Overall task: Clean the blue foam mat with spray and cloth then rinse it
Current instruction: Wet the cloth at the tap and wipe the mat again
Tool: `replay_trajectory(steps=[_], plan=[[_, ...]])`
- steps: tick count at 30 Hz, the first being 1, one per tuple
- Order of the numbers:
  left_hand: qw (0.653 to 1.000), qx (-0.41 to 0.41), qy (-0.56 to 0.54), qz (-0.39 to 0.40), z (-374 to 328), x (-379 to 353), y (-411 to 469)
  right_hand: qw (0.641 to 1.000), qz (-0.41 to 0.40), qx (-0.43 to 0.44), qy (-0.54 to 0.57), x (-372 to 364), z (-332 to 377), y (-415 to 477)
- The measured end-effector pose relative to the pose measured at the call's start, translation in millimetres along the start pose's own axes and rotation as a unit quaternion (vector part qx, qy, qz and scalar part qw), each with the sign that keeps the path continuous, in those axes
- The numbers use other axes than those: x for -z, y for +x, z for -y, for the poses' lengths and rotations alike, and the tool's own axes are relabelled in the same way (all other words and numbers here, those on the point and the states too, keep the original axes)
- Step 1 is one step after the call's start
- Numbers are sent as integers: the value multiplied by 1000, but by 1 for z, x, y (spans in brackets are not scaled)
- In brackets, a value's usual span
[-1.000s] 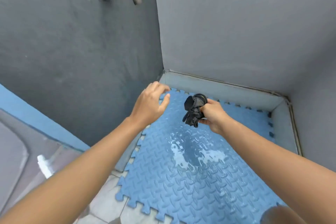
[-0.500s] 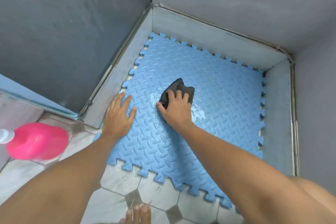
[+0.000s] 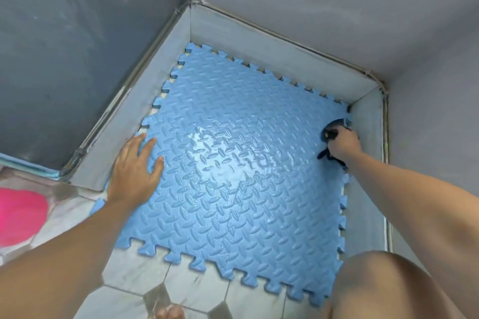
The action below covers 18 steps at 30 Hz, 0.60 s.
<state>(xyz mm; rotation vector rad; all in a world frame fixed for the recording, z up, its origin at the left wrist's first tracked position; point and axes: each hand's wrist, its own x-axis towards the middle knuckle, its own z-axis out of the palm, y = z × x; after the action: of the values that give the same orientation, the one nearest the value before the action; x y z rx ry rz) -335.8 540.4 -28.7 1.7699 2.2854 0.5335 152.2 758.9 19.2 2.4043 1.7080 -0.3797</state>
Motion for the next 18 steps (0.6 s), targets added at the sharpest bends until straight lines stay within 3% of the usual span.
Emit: replay_trajectory(steps=[5, 9, 12, 14, 18], plan=[[1000, 6, 0, 1, -2, -1, -2, 1000, -24, 5, 11, -5, 85, -4], [1000, 11, -3, 1, -2, 0, -2, 984, -15, 172, 50, -16, 203, -44], [1000, 14, -5, 9, -1, 1, -2, 922, 37, 384, 48, -29, 283, -87], [1000, 13, -12, 10, -1, 2, -2, 876, 61, 479, -5, -38, 315, -110], [1000, 20, -17, 16, -3, 4, -2, 871, 33, 490, -27, -42, 330, -110]])
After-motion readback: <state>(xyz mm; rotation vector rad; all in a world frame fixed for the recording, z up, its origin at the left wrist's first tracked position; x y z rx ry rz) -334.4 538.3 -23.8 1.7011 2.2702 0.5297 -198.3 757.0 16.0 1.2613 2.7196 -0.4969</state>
